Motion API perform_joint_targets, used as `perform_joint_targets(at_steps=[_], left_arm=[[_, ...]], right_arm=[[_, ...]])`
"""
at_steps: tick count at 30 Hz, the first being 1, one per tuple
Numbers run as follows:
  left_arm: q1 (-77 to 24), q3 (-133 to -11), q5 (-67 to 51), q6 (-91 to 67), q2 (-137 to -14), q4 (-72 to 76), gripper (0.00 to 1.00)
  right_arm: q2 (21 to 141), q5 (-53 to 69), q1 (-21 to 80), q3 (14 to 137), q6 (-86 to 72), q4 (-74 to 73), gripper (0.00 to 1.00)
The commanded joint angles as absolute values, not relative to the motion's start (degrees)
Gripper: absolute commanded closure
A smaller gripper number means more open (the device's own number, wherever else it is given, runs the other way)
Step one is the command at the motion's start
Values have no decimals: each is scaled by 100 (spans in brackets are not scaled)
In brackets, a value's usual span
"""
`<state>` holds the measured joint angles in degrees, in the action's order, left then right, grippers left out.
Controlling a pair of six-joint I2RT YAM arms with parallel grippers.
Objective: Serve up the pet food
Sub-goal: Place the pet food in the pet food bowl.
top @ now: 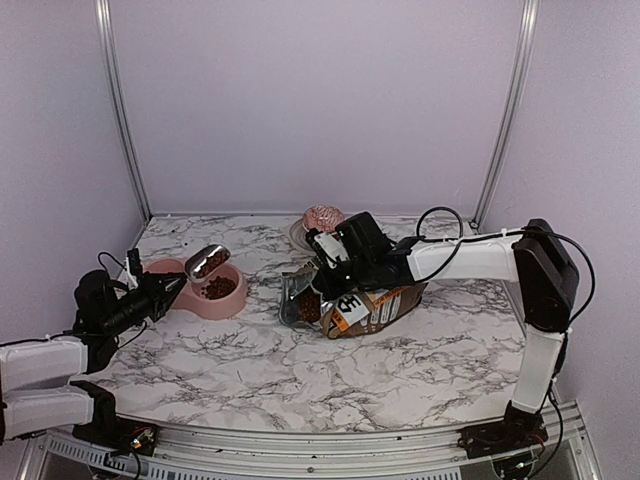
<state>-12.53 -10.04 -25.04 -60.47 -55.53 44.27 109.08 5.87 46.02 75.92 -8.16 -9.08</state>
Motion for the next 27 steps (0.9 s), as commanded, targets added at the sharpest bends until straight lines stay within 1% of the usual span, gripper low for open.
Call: perform_joint_targets(at_steps=[1, 8, 15, 20, 27], left_arm=[[-736, -836, -2413, -6115, -5109, 4215, 100], [113, -704, -2389, -6094, -4608, 3547, 100], [807, -650, -2355, -5990, -4379, 2991, 100], [1061, -769, -2318, -5803, -4433, 2677, 100], [1085, -1134, -1911, -5110, -4424, 1714, 100]], right_arm=[[10715, 304, 4429, 7611, -837, -1141, 100], [10698, 299, 4430, 7569, -869, -1160, 100], [10665, 281, 4430, 7533, -882, -1151, 100], [10636, 256, 4430, 7495, -881, -1146, 100], [10652, 298, 4429, 7461, -921, -1064, 100]])
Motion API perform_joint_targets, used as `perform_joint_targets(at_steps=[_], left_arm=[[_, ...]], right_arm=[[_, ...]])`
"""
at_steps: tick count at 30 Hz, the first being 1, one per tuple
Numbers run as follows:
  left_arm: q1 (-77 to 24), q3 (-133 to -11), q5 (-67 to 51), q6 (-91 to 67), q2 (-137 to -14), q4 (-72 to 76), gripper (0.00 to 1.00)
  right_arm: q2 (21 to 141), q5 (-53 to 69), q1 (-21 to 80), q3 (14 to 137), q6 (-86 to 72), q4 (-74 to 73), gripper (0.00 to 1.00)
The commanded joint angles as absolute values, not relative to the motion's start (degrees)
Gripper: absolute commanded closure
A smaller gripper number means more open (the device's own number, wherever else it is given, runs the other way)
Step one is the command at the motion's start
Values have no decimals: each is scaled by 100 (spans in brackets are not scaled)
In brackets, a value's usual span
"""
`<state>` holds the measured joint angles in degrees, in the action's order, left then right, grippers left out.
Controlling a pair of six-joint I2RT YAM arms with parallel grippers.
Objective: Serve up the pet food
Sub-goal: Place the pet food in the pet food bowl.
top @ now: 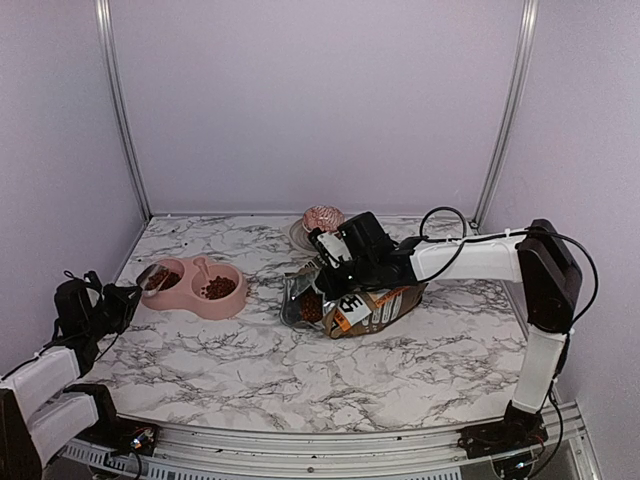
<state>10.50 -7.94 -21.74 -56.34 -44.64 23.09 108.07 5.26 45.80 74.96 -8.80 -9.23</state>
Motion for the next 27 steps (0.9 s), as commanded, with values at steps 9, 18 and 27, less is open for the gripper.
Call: perform_joint_targets(at_steps=[9, 18, 27], left_arm=[[1089, -1953, -1221, -4307, -4750, 300, 100], [1080, -2474, -1204, -4123, -5100, -248, 100], [934, -3057, -964, -3908, -5368, -1042, 100]], right_arm=[[10739, 343, 4417, 7524, -734, -1028, 100], [10723, 515, 4281, 7488, -528, -917, 100], [10735, 1847, 3666, 7184, -867, -653, 100]])
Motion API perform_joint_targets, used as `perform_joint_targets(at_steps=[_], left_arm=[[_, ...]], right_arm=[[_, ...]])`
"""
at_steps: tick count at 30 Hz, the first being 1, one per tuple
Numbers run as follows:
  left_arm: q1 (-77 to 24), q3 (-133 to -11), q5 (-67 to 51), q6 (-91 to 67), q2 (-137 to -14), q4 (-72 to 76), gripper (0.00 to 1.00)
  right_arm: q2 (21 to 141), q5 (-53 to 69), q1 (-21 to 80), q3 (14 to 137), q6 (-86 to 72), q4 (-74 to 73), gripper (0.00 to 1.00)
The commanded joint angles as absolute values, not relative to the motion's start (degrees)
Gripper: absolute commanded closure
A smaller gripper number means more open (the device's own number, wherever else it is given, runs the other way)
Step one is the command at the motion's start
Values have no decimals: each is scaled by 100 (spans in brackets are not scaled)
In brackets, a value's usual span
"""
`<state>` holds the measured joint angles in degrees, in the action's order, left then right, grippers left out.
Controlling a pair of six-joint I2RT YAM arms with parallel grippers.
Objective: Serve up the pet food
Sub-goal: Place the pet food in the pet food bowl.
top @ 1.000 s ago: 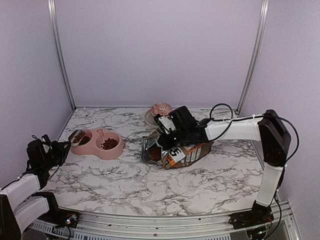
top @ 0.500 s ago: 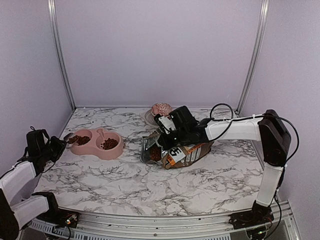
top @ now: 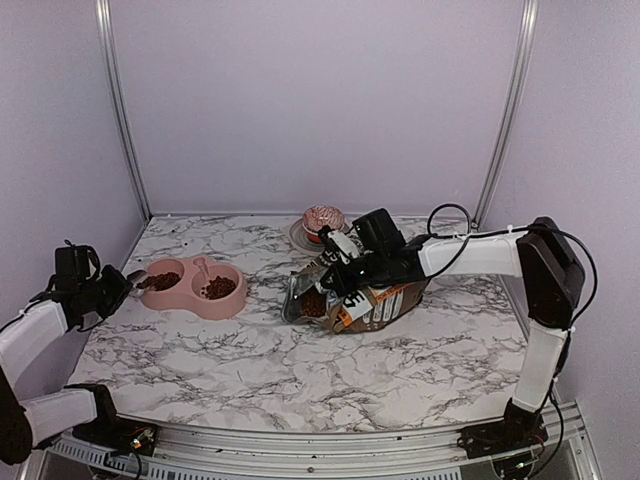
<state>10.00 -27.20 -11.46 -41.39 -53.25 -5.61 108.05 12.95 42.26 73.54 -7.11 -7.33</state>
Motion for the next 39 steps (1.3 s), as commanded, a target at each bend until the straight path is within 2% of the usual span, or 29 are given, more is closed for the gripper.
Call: perform_joint_targets(at_steps=[1, 18, 30, 39], left_arm=[[928, -3109, -921, -3855, -5388, -1130, 100], [752, -3858, -711, -3243, -5799, -1882, 100], [199, -4898, 221, -2804, -6341, -2850, 100], [101, -5392, 5, -2544, -6309, -3238, 100]], right_arm=[[10712, 1892, 3618, 7154, -858, -655, 100], [10605, 1819, 3594, 7165, -810, -733, 100], [10529, 1784, 3595, 7137, -803, -724, 100], [10466, 1740, 3595, 7124, -783, -730, 100]])
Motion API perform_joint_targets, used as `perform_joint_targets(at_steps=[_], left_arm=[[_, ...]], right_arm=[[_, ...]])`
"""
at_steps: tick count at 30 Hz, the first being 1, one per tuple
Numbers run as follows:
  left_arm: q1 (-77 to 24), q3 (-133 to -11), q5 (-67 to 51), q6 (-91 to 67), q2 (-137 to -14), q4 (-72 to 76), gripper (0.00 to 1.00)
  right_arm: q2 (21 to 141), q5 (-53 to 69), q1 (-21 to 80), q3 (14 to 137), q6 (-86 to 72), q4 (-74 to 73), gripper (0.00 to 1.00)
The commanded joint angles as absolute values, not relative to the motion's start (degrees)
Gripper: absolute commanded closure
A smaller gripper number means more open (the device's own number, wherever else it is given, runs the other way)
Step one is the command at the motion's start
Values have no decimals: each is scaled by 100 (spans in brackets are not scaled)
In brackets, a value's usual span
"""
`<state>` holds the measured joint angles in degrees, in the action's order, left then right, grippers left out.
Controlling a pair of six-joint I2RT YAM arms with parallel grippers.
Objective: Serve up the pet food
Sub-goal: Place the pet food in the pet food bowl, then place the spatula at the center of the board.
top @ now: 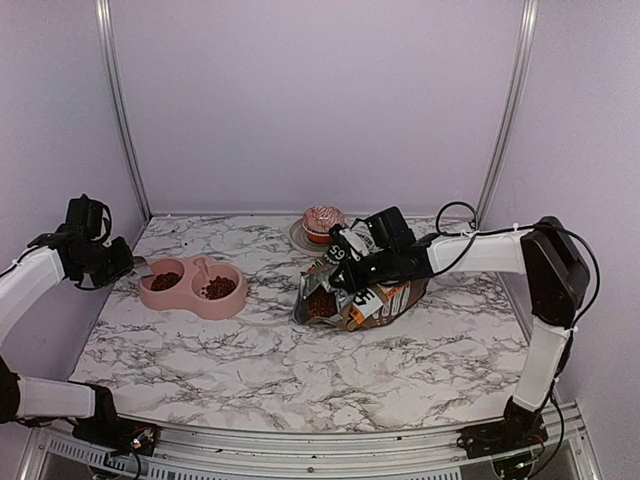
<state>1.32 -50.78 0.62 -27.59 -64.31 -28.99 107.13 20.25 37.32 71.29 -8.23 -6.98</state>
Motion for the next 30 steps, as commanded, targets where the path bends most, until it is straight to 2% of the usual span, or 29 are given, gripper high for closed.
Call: perform_joint_targets(at_steps=[1, 7, 14, 21, 30], left_arm=[[103, -5465, -22, -2503, -6302, -3306, 100], [42, -5543, -1396, -2133, -6152, -3373, 100], [-464, -4863, -3048, -1812, -5845, -3004, 100], [-924, -4155, -3883, -2032, -5826, -2309, 100], [-1171, -3695, -3943, -2322, -6208, -1616, 100]], right_arm=[[10465, 1740, 3595, 7120, -782, -731, 100], [10459, 1745, 3612, 7126, -791, -724, 100], [10459, 1749, 3634, 7137, -791, -732, 100], [10403, 1683, 3673, 7121, -765, -740, 100], [10382, 1646, 3692, 7121, -749, -747, 100]])
